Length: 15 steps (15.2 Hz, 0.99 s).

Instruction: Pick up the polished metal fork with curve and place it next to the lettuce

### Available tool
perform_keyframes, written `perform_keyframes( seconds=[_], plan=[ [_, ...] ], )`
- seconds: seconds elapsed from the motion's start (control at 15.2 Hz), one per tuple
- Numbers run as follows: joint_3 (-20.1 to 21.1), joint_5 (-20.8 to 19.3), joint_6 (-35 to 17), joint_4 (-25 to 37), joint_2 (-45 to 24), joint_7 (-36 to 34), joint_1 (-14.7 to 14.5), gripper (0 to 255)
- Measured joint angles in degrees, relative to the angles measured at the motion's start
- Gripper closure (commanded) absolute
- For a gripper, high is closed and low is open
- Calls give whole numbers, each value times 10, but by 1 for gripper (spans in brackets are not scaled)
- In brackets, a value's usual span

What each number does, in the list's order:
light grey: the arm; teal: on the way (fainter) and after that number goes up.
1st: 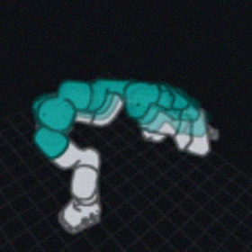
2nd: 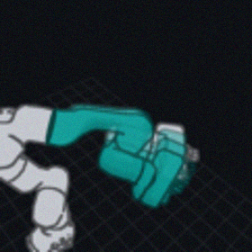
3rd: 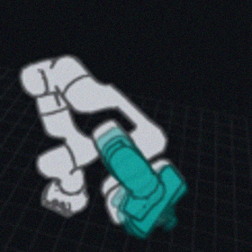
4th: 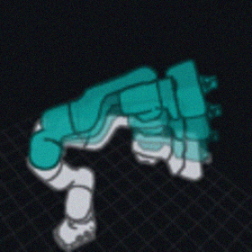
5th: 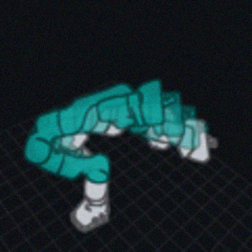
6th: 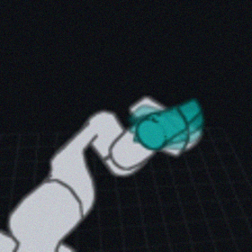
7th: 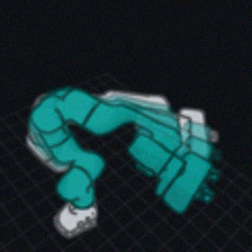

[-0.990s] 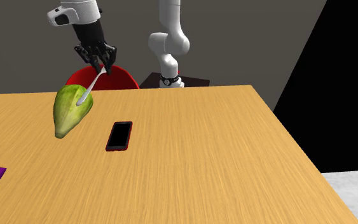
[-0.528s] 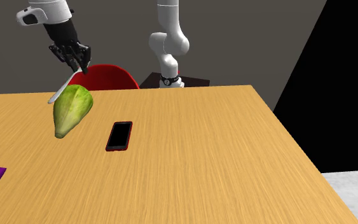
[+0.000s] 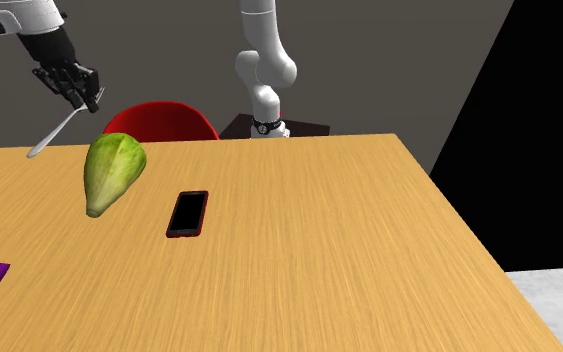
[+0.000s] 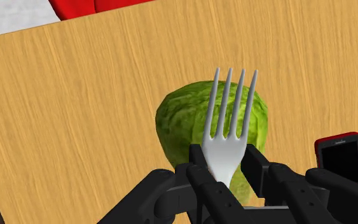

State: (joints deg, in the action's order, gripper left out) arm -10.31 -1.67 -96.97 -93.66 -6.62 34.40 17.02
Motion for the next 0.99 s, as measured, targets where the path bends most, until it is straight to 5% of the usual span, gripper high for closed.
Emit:
perform_keyframes(
  seconds=[0.53, 0.86, 0.99],
  plan=[
    [-31, 31, 46, 190, -143, 93, 65, 255],
    [-38, 61, 126, 408, -281, 145, 131, 255],
    [-38, 64, 128, 427, -298, 150, 138, 255]
  ],
)
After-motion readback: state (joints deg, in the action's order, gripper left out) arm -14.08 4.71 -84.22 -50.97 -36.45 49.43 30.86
